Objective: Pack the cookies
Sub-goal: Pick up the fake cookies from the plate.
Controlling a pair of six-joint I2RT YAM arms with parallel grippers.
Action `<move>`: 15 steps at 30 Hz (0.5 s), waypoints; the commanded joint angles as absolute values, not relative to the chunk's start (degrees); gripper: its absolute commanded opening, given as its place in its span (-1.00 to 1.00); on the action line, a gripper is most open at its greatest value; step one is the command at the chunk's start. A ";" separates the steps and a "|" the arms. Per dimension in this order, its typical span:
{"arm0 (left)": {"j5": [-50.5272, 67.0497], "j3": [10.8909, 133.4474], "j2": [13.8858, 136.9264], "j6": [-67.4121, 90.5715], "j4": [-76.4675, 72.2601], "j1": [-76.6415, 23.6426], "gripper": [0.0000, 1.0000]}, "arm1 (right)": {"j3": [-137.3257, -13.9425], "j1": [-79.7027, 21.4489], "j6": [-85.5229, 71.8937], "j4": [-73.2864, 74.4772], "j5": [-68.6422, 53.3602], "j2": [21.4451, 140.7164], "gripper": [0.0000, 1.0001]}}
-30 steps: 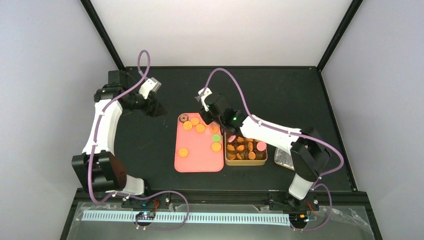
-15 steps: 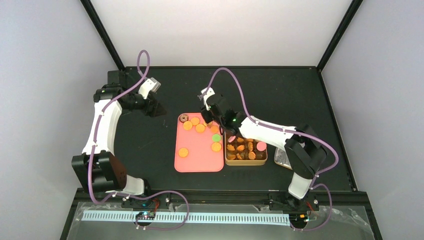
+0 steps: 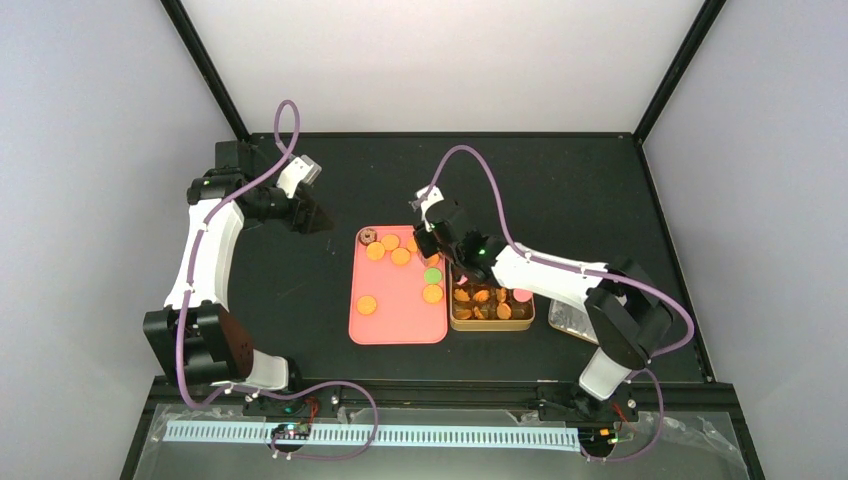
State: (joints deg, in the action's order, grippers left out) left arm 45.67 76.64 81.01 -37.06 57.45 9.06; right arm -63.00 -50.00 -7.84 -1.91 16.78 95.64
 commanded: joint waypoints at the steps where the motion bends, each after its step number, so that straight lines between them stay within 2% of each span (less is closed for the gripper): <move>1: 47.26 78.17 80.41 -37.79 58.70 9.57 0.55 | -61.34 -49.74 -9.40 -1.61 16.67 92.41 -0.27; 15: 47.14 78.54 80.53 -38.10 58.94 9.58 0.55 | -63.27 -49.74 -8.56 0.60 15.16 97.03 -0.31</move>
State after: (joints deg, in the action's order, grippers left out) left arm 45.71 76.66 81.01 -37.12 57.63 9.06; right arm -61.95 -50.00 -8.95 -0.12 15.68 94.32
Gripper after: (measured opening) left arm 0.778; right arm 0.347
